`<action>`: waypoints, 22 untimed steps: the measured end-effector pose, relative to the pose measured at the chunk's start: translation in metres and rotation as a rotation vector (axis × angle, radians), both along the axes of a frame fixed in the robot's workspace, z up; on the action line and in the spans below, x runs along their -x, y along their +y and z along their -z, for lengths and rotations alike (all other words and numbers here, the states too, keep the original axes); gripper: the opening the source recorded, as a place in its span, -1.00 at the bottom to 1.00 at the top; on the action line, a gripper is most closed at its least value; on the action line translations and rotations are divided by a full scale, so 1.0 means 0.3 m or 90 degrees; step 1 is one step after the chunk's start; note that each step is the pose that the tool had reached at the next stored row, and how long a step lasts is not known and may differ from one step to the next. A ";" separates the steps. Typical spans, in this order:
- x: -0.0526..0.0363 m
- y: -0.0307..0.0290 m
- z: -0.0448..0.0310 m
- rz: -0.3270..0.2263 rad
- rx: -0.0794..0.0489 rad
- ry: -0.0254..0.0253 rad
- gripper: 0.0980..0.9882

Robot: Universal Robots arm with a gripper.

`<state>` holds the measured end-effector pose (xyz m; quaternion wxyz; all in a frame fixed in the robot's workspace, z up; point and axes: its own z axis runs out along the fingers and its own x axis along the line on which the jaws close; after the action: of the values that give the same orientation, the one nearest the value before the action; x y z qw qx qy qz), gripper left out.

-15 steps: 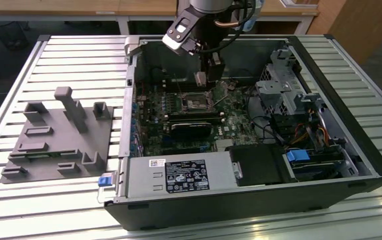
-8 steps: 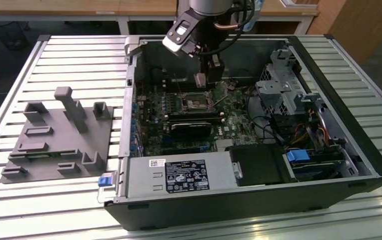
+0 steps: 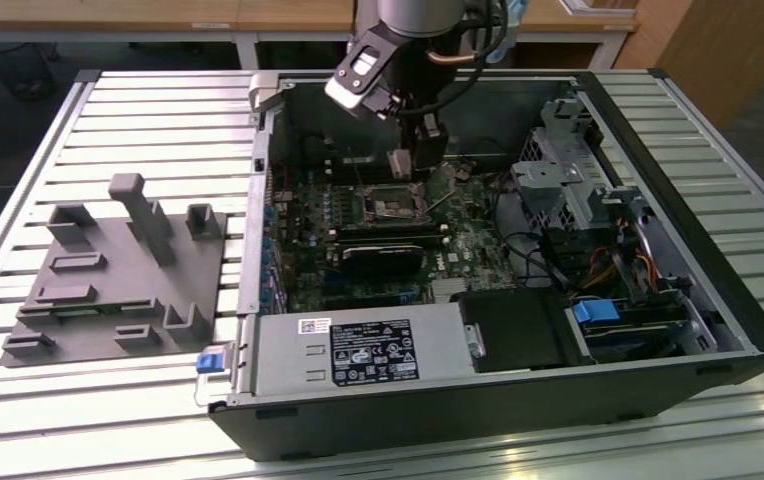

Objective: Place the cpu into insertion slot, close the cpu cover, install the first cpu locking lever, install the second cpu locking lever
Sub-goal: 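Place the cpu into insertion slot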

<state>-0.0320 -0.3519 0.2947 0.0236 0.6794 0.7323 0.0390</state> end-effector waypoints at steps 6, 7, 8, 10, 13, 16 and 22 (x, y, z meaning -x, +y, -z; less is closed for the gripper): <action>0.001 0.000 0.018 0.001 0.000 0.0003 0.00; 0.002 0.000 0.020 0.004 0.000 0.0003 0.00; 0.003 0.001 0.022 0.008 0.001 0.0003 0.00; 0.004 0.001 0.027 0.024 0.000 0.0002 0.00; 0.007 0.001 0.034 0.046 0.000 0.0002 0.00; 0.007 0.002 0.040 0.049 0.000 0.0001 0.00; 0.007 0.002 0.055 0.049 0.000 0.0001 0.00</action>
<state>-0.0342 -0.3513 0.2782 0.0252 0.7070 0.7058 0.0377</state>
